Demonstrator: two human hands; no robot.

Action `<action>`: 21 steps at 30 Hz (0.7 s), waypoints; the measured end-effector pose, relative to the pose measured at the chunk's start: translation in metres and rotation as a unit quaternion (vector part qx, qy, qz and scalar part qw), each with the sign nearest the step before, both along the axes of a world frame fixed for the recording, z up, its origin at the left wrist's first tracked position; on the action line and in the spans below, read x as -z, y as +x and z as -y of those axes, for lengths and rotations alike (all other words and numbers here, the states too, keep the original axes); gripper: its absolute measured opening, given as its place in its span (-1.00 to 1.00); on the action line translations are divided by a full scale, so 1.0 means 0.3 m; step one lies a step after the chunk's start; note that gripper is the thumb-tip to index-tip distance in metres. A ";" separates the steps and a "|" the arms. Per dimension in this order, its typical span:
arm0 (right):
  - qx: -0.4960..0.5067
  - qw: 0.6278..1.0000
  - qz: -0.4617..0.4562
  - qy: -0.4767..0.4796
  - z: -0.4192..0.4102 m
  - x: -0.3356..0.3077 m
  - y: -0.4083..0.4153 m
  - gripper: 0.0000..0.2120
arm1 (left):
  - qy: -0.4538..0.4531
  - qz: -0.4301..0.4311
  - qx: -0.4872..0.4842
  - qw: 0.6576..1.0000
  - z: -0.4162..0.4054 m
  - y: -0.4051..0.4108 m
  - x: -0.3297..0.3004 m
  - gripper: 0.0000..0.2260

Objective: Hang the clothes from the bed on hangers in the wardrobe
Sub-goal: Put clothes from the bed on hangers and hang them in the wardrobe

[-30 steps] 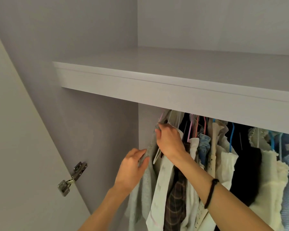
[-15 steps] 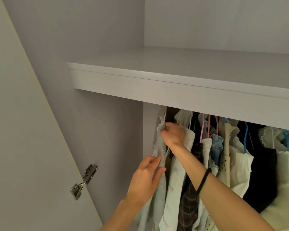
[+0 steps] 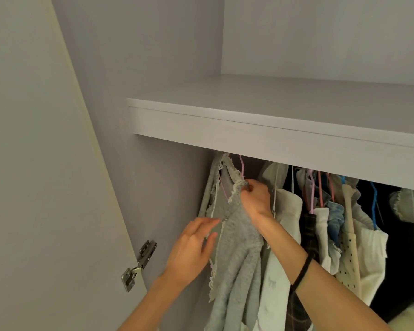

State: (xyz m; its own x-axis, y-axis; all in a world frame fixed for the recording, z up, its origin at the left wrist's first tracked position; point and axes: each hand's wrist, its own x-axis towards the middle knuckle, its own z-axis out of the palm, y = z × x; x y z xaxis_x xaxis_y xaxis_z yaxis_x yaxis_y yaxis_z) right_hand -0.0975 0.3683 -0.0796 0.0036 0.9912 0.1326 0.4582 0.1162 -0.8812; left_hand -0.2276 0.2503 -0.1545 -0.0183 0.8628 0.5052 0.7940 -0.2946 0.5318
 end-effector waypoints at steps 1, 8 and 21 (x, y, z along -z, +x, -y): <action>-0.004 1.000 -0.005 0.007 0.002 -0.002 0.008 -0.69 | 0.003 -0.004 -0.007 1.000 -0.008 -0.022 -0.015 -0.60; -0.047 0.998 -0.011 0.050 0.030 -0.039 0.027 -0.76 | 0.023 -0.041 -0.019 0.999 -0.100 -0.094 -0.119 -0.56; -0.130 0.991 0.021 0.024 0.266 0.028 0.285 -0.75 | -0.023 -0.066 0.007 0.998 -0.223 -0.083 -0.233 -0.45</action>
State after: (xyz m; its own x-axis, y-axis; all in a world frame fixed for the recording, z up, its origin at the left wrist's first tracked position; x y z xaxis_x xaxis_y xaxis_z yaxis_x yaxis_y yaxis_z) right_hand -0.0119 0.2886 -0.0880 -0.2571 0.9507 0.1736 0.4430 0.2755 -0.8532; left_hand -0.2526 0.3173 -0.0845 0.0584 0.8844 0.4631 0.8532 -0.2850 0.4368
